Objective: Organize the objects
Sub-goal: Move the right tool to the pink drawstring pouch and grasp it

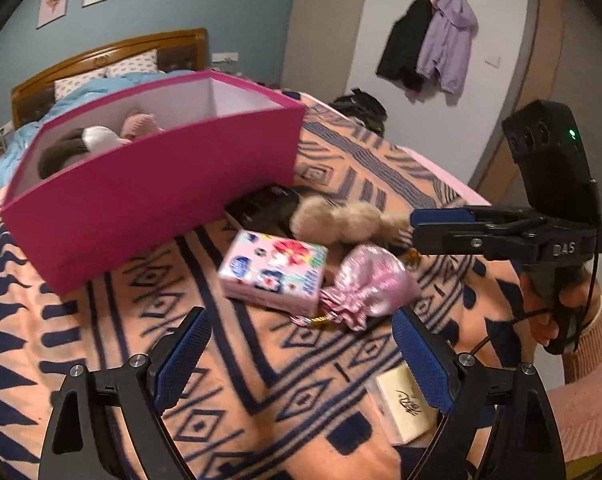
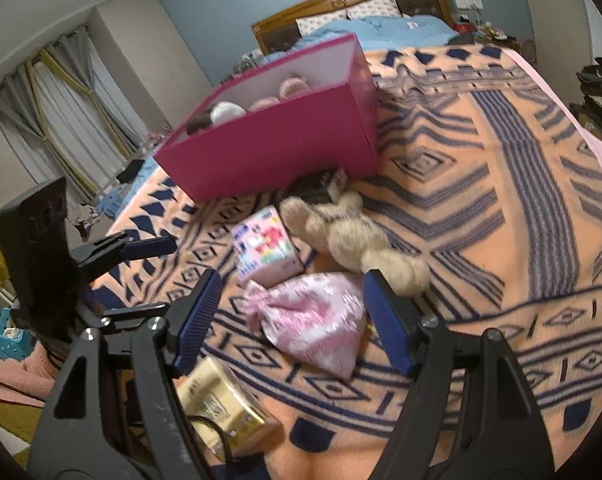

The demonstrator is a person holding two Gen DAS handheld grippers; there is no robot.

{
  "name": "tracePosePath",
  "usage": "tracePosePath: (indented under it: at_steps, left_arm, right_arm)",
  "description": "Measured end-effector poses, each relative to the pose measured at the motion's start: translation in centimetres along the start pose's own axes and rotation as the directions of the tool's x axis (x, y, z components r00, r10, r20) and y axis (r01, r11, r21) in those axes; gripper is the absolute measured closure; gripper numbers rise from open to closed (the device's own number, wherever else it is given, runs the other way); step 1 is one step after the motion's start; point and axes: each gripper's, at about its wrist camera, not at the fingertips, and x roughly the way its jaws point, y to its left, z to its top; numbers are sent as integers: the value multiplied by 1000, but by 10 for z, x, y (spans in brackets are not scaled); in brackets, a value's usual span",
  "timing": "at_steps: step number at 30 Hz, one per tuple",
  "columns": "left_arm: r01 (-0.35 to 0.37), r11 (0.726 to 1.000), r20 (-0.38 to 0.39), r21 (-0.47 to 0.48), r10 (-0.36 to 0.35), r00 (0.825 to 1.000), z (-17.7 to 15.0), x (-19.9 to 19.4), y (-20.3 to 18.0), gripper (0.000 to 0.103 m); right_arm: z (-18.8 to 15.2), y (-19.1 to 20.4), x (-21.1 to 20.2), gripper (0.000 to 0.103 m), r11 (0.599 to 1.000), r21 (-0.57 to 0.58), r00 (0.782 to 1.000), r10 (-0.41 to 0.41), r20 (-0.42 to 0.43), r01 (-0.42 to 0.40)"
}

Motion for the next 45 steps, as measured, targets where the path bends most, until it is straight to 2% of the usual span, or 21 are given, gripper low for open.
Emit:
tracePosePath:
  at_steps: [7, 10, 13, 15, 20, 25, 28, 31, 34, 36, 40, 43, 45]
  left_arm:
    - [68, 998, -86, -5, -68, 994, -5, 23, -10, 12]
    - [92, 996, -113, -20, -93, 989, -7, 31, -12, 15]
    - [98, 995, -130, -28, -101, 986, -8, 35, -12, 20]
    - [109, 993, -137, -41, -113, 984, -9, 37, -10, 22]
    - [50, 996, -175, -73, -62, 983, -11, 41, 1, 38]
    - [37, 992, -174, -124, -58, 983, -14, 36, 18, 39]
    - [17, 992, -162, -121, -36, 986, -13, 30, 21, 40]
    - [37, 992, -168, -118, -56, 984, -14, 29, 20, 40]
    - [53, 994, -188, -93, -70, 980, -14, 34, 14, 40]
    - [83, 993, -203, -85, -99, 974, -16, 35, 10, 40]
    - [114, 989, -215, -91, -131, 968, -18, 34, 8, 40]
    - [165, 980, -217, -114, -186, 958, -18, 34, 6, 40]
    - [181, 977, -217, -113, -202, 955, -17, 35, 3, 41]
  right_arm:
    - [-12, -20, 22, 30, 997, 68, 997, -29, -72, 33]
    - [-14, -23, 26, 31, 996, 82, 996, -10, -85, 17]
    - [-16, -20, 30, 39, 997, 81, 995, 14, -102, -6]
    - [-18, -16, 31, 39, 997, 74, 994, 25, -109, -17]
    - [-19, -1, 27, 40, 993, 70, 987, 101, -128, -93]
    - [-23, 20, 24, 40, 993, -6, 980, 114, -164, -116]
    - [-18, 17, 22, 40, 997, -25, 986, 72, -148, -77]
    - [-9, 14, 18, 40, 998, -54, 995, 9, -104, -15]
    - [-1, 20, 27, 40, 993, -117, 995, -6, -98, -6]
    - [1, 30, 37, 40, 980, -200, 993, -36, -108, 13]
    - [3, 26, 59, 40, 968, -252, 984, -53, -169, 9]
    - [0, 23, 65, 43, 964, -265, 980, -50, -194, -3]
    - [-4, 24, 64, 52, 963, -270, 979, -42, -201, -14]
